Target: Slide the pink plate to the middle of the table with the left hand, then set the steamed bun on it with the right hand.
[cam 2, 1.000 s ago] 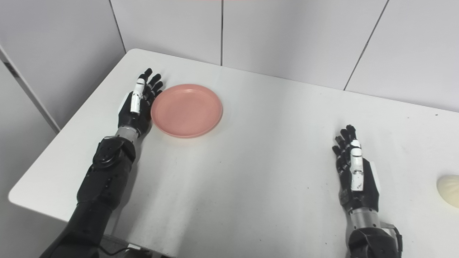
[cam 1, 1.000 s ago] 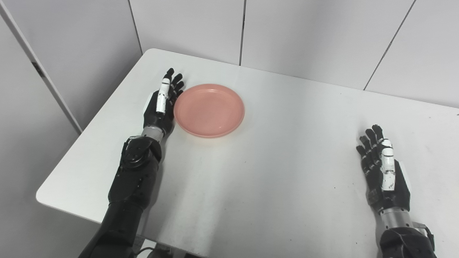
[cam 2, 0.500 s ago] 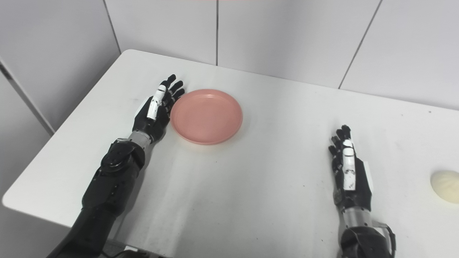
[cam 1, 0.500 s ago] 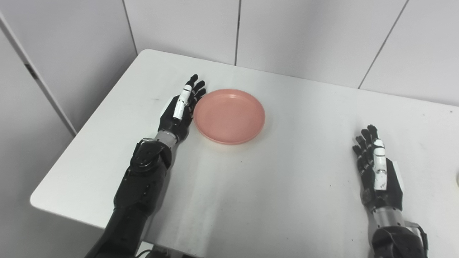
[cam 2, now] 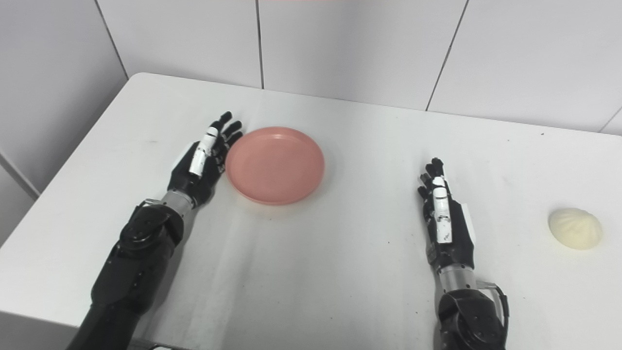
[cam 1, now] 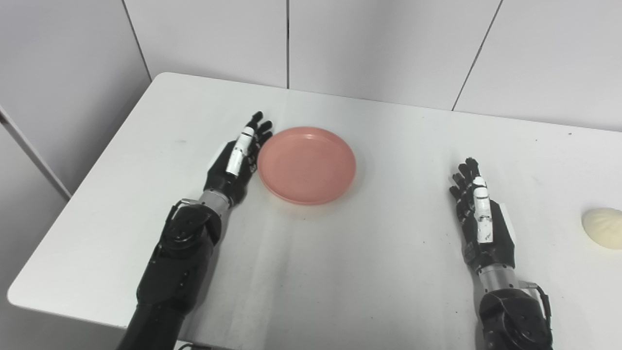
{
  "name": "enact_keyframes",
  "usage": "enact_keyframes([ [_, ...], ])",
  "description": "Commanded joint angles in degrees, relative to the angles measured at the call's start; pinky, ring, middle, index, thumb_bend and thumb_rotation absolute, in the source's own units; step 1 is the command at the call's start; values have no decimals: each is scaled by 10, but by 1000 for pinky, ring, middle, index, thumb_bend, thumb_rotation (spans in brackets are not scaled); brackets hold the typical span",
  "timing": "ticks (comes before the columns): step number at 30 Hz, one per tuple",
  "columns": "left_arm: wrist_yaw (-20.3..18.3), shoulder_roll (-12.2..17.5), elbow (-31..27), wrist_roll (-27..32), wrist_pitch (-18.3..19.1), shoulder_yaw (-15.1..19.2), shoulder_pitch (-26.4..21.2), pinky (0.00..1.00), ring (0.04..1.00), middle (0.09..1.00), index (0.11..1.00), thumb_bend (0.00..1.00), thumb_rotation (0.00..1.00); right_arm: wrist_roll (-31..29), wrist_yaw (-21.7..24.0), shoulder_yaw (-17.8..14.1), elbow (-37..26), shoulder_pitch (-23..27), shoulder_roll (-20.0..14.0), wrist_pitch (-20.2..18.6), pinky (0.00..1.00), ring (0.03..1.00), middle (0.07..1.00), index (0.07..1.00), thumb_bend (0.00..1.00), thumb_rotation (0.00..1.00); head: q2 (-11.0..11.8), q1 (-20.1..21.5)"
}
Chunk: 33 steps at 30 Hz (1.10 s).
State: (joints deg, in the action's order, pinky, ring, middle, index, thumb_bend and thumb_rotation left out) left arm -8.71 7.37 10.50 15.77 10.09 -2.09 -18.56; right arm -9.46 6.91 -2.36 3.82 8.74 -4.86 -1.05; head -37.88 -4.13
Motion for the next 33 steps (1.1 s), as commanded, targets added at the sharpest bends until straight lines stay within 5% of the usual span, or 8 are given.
enact_keyframes([
  [1, -28, -16, -13, 0, 43, -24, 7, 1000, 988, 986, 1000, 379, 1000, 2, 3, 15, 23, -15, 22, -5, 1000, 1000, 1000, 1000, 194, 1000, -2, 7],
  [20, -63, -40, -45, -2, 52, -91, 32, 1000, 978, 986, 1000, 399, 1000, 15, -4, 20, 28, -13, 38, 6, 1000, 1000, 1000, 1000, 215, 1000, -16, 46],
  [33, -78, -48, -62, 14, 64, -98, 53, 1000, 994, 989, 1000, 381, 1000, 19, -11, 27, 13, -14, 44, -12, 1000, 1000, 1000, 1000, 217, 1000, -23, 62],
])
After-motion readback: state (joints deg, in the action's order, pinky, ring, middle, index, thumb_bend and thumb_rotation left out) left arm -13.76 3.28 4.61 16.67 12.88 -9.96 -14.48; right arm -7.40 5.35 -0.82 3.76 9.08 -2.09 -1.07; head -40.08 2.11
